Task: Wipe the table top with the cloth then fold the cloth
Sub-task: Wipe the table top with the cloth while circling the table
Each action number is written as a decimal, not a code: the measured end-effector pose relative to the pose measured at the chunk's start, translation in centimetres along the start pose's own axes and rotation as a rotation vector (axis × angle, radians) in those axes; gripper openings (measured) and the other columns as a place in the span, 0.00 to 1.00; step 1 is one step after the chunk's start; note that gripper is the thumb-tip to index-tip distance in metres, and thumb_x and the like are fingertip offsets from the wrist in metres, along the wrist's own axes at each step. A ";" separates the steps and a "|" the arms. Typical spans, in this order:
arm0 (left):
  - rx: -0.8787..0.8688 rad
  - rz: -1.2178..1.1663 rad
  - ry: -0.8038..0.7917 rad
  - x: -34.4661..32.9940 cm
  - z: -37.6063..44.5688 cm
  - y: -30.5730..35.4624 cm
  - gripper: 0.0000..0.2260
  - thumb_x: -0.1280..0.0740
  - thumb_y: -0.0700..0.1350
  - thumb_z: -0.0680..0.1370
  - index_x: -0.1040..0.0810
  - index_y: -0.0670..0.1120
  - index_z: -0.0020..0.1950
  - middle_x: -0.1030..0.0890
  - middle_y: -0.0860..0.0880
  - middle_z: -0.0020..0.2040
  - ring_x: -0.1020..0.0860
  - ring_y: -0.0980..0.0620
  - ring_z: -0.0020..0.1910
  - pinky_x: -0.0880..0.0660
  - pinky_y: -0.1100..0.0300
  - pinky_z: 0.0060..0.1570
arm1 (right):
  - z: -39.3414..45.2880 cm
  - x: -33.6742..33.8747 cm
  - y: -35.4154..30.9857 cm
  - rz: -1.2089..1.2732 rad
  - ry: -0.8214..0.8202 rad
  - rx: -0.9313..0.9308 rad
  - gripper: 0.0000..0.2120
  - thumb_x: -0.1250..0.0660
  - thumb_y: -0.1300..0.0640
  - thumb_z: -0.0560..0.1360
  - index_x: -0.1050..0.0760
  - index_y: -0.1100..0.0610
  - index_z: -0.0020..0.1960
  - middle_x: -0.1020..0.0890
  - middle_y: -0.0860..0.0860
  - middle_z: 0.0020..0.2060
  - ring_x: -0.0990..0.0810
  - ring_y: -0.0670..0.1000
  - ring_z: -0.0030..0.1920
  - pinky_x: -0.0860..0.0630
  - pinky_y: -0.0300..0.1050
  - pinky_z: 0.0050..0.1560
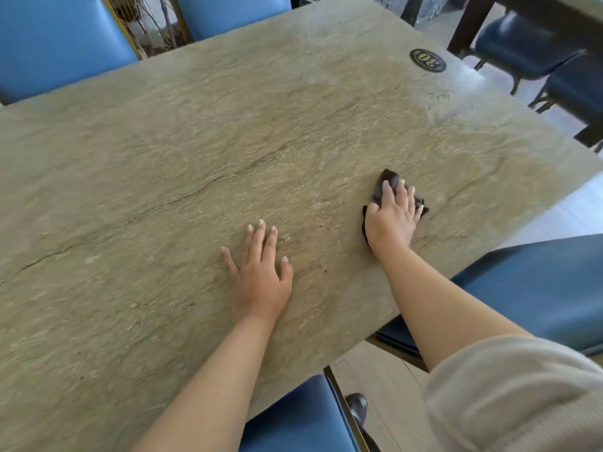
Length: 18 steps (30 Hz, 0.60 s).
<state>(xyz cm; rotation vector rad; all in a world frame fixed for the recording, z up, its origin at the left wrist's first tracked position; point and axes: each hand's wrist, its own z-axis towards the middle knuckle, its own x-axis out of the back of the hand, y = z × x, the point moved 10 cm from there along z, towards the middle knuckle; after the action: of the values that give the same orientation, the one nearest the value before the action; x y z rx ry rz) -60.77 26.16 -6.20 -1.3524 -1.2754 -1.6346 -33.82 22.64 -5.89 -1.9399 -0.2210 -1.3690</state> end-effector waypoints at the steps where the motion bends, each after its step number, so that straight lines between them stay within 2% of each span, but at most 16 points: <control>1: 0.002 0.001 -0.006 -0.1 0.0 0.0 0.27 0.50 0.54 0.78 0.42 0.52 0.78 0.49 0.53 0.80 0.55 0.55 0.78 0.63 0.40 0.74 | 0.5 -0.6 -1.3 -0.001 -0.037 0.077 0.26 0.47 0.55 0.79 0.43 0.50 0.76 0.48 0.49 0.78 0.55 0.50 0.77 0.63 0.50 0.75; 4: -0.005 -0.005 -0.001 -0.1 0.0 -0.1 0.28 0.50 0.54 0.77 0.41 0.51 0.78 0.48 0.53 0.80 0.55 0.55 0.78 0.63 0.40 0.74 | -1.9 -2.9 -6.1 0.138 -0.208 0.428 0.24 0.44 0.59 0.75 0.29 0.49 0.70 0.36 0.46 0.74 0.46 0.47 0.76 0.57 0.45 0.75; 6: -0.006 -0.004 0.006 0.0 0.1 -0.2 0.29 0.50 0.54 0.76 0.40 0.51 0.78 0.47 0.53 0.80 0.54 0.55 0.78 0.61 0.39 0.74 | -4.7 -3.9 -7.4 0.285 -0.358 0.563 0.23 0.45 0.61 0.71 0.20 0.50 0.60 0.27 0.44 0.68 0.39 0.43 0.73 0.53 0.41 0.75; 8: -0.007 -0.005 0.007 0.0 0.0 -0.2 0.29 0.50 0.54 0.76 0.40 0.51 0.78 0.47 0.53 0.80 0.53 0.55 0.78 0.60 0.39 0.74 | -4.5 -3.5 -6.6 0.387 -0.402 0.539 0.22 0.44 0.65 0.70 0.17 0.53 0.55 0.22 0.45 0.63 0.34 0.43 0.71 0.48 0.38 0.74; 9: -0.012 -0.005 0.005 -0.1 0.0 -0.2 0.29 0.50 0.54 0.76 0.40 0.51 0.78 0.47 0.53 0.80 0.53 0.55 0.78 0.61 0.39 0.74 | -3.5 -2.9 -6.1 0.399 -0.355 0.514 0.22 0.44 0.67 0.70 0.17 0.53 0.54 0.22 0.46 0.63 0.33 0.44 0.70 0.47 0.38 0.74; 11: -0.018 -0.011 0.000 -0.1 0.1 -0.2 0.29 0.49 0.53 0.76 0.40 0.51 0.78 0.48 0.53 0.80 0.54 0.55 0.78 0.62 0.40 0.74 | -1.2 -1.5 -5.1 0.357 -0.220 0.450 0.22 0.44 0.66 0.71 0.19 0.54 0.58 0.24 0.47 0.66 0.35 0.47 0.72 0.47 0.41 0.74; 13: -0.019 -0.024 -0.007 -0.1 0.0 -0.1 0.28 0.49 0.53 0.77 0.42 0.51 0.78 0.49 0.53 0.80 0.55 0.55 0.78 0.62 0.40 0.74 | 0.2 -1.0 -4.8 0.324 -0.160 0.368 0.22 0.44 0.67 0.74 0.21 0.53 0.62 0.28 0.48 0.69 0.38 0.48 0.73 0.49 0.41 0.74; 15: -0.031 -0.022 -0.011 -0.1 0.0 0.0 0.27 0.50 0.52 0.78 0.43 0.51 0.78 0.50 0.53 0.80 0.56 0.55 0.78 0.62 0.39 0.74 | 0.0 -1.4 -5.2 0.306 -0.182 0.353 0.22 0.45 0.67 0.75 0.22 0.53 0.63 0.29 0.47 0.70 0.39 0.47 0.74 0.51 0.39 0.74; 18: -0.030 -0.054 0.010 0.0 0.0 -0.1 0.28 0.53 0.51 0.77 0.41 0.51 0.78 0.48 0.53 0.80 0.55 0.55 0.78 0.63 0.40 0.74 | -2.7 -2.5 -6.0 0.326 -0.260 0.415 0.23 0.44 0.69 0.74 0.19 0.51 0.58 0.26 0.44 0.67 0.37 0.45 0.72 0.50 0.35 0.72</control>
<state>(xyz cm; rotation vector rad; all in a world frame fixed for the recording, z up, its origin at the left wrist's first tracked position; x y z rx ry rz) -60.86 26.20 -6.24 -1.3369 -1.2965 -1.7012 -40.00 25.83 -4.87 -1.7045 -0.2740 -0.7856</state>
